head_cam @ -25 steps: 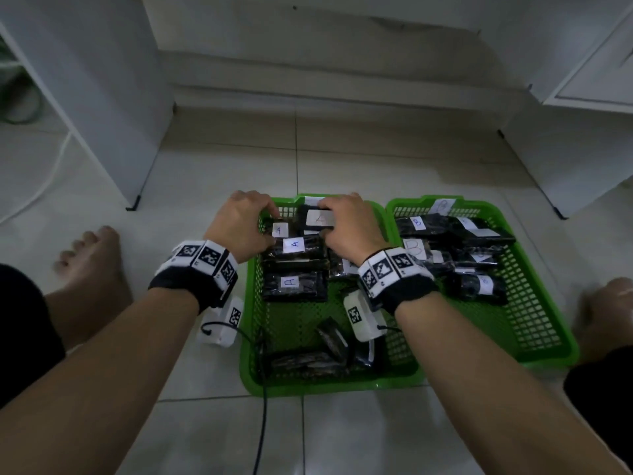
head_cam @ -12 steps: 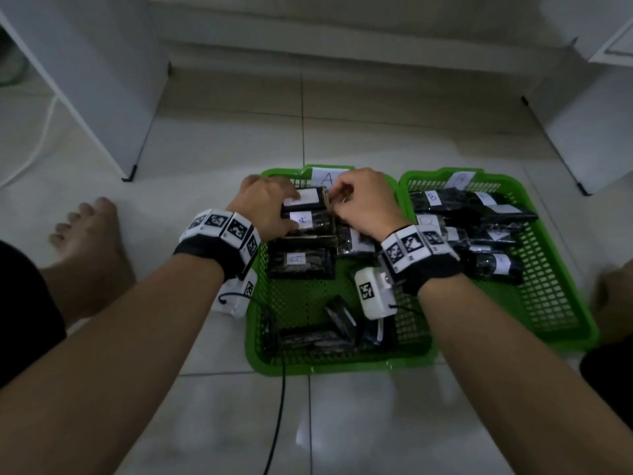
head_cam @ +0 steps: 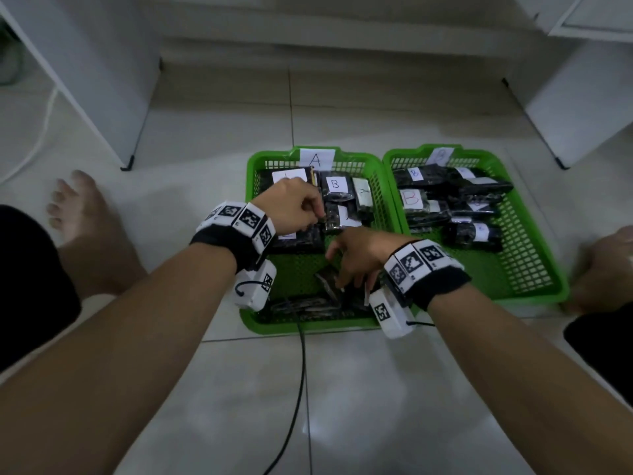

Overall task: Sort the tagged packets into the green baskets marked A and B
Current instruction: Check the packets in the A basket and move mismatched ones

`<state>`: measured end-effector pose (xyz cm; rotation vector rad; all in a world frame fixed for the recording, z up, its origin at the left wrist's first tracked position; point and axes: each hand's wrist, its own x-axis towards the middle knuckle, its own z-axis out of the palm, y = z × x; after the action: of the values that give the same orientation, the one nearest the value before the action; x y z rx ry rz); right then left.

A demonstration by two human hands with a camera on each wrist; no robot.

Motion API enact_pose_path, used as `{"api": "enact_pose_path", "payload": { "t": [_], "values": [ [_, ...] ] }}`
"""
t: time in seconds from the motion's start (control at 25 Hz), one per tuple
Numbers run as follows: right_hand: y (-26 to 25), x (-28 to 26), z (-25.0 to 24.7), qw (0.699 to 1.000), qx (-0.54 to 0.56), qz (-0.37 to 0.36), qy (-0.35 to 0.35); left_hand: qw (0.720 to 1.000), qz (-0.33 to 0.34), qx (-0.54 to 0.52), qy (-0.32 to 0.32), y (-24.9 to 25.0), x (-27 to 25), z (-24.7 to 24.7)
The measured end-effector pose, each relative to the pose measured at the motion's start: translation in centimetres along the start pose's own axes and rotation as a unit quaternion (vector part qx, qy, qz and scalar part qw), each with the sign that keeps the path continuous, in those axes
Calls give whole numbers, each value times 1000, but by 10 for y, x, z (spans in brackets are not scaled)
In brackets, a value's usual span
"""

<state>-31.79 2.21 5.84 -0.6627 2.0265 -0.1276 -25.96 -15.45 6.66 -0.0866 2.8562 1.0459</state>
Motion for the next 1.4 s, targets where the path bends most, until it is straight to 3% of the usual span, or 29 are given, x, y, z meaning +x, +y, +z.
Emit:
{"api": "enact_pose_path", "payload": {
  "t": [0.12, 0.24, 0.32, 0.44, 0.56, 0.64, 0.8, 0.96, 1.08, 1.16, 1.24, 1.4],
  "values": [
    [7, -7, 5, 998, -47, -21, -37, 993, -77, -19, -89, 5, -6, 3],
    [7, -12, 1, 994, -80, -63, 35, 984, -107, -43, -139, 9, -12, 9],
    [14, -15, -8, 995, -24, -83, 56, 974, -128, -113, -148, 13, -11, 11],
    [27, -22, -27, 979, 161, -97, 81, 938, -192, -241, -160, 24, -9, 7],
    [31, -30, -44, 921, 335, -108, 167, 914, -188, -334, -137, 25, -8, 1],
    [30, -33, -48, 891, 390, -122, 200, 908, -162, -367, -119, 23, -6, -1],
    [25, -35, -51, 873, 424, -138, 199, 908, -151, -388, -39, 22, -3, -2],
    [26, -31, -46, 936, 288, -65, 193, 903, -160, -396, 38, 20, -2, -9],
    [26, -17, -27, 971, 185, -2, 151, 871, -183, -452, 66, 24, -3, -14],
    [20, -11, -17, 990, 79, 0, 117, 841, -188, -504, 61, 25, -5, -12],
    [9, -11, -11, 996, -41, 3, 84, 808, -187, -558, 40, 25, -8, -9],
    [-3, -7, -7, 982, -183, 18, 39, 788, -171, -592, 2, 22, -10, -4]
  ]
}}
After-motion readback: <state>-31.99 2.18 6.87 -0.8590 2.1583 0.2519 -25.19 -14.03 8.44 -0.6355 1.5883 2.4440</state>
